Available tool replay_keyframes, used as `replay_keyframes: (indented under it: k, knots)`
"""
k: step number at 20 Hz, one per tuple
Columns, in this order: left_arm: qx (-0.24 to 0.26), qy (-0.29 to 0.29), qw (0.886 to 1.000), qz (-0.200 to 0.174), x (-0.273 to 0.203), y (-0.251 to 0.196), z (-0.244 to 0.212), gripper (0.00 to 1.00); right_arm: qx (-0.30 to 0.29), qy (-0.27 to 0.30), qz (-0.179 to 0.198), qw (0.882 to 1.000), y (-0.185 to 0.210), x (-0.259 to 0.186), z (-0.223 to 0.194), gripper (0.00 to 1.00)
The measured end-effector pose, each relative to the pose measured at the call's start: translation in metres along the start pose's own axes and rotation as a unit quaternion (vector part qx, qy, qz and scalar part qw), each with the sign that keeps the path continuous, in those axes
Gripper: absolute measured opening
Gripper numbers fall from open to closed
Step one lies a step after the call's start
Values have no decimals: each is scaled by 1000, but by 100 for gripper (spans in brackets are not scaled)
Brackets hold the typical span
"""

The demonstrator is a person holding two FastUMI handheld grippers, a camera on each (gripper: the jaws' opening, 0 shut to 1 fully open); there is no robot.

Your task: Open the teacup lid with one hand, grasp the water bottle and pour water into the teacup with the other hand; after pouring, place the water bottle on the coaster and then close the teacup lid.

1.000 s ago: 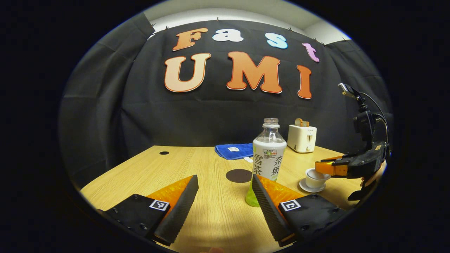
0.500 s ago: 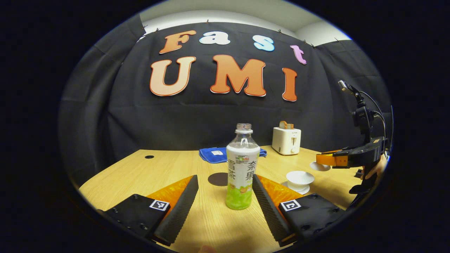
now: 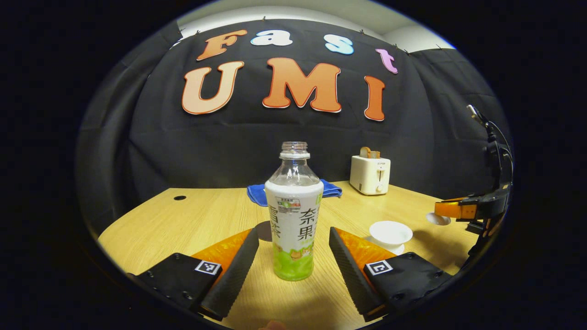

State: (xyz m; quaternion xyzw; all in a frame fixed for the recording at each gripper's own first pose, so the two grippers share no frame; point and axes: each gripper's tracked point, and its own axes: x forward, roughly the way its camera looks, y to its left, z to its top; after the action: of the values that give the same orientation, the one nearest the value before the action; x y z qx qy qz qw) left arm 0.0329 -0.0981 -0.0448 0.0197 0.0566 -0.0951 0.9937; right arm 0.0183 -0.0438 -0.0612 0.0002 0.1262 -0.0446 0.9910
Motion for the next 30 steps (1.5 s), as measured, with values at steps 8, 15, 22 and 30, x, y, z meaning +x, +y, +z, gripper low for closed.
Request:
replay_keyframes:
  k: [8,15,22,30]
  knots:
    - [7,29,999,15,26,1,-11,98,15,13,-16,1000,-23,1,-11,19]
    - [9,24,1000,7,23,-4,-5,69,14,18,-12,1000,-20,3,-14,18]
    - [69,11,998,7,15,-4,11,64,14,19,-9,1000,-17,2,-13,18]
    - [225,20,974,2,12,-13,20,66,18,23,-8,1000,-17,1,-16,18]
